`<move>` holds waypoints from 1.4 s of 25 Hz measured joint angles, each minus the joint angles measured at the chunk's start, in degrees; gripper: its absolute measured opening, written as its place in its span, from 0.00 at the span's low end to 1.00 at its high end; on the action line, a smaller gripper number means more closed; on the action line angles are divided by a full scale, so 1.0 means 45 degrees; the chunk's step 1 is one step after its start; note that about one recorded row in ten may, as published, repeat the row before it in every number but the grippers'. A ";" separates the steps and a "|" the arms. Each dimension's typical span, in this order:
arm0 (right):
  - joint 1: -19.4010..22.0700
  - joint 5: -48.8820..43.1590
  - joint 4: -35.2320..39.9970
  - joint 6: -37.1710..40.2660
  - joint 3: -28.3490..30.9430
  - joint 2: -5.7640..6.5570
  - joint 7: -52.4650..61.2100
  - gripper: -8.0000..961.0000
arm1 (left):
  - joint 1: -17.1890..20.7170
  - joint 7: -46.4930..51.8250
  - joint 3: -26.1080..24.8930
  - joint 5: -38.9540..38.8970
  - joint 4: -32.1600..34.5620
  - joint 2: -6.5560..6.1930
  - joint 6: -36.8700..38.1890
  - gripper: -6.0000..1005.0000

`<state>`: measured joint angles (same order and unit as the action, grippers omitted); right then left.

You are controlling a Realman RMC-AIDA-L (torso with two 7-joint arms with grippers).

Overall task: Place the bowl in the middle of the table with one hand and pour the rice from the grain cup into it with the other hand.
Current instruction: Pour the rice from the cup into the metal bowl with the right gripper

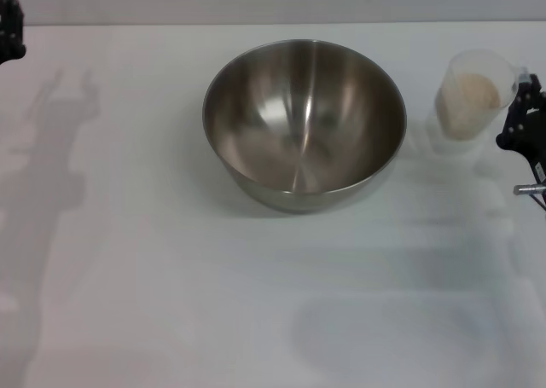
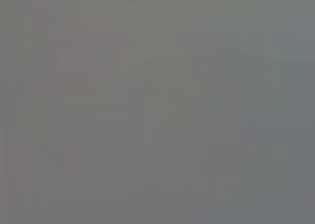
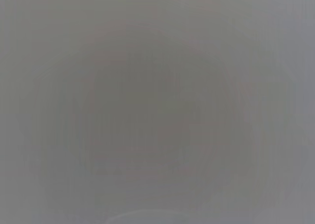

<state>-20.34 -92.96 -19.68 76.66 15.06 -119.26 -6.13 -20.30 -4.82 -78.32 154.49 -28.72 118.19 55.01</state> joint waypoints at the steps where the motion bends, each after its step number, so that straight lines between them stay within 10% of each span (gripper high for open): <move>1: 0.0005 -0.0082 0.0020 0.0155 -0.0004 0.0000 -0.0054 0.01 | 0.0014 0.0000 -0.0071 0.0000 0.0071 -0.0001 -0.0045 0.41; 35: -0.2777 -0.1196 0.2056 0.3193 0.0002 0.0054 -0.3316 0.01 | 0.0340 0.0017 -0.0155 -0.0063 0.0516 0.0023 0.0104 0.41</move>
<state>-32.84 -98.34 -10.43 91.03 15.07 -119.02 -21.05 -18.77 -4.74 -79.02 154.21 -26.40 118.30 55.48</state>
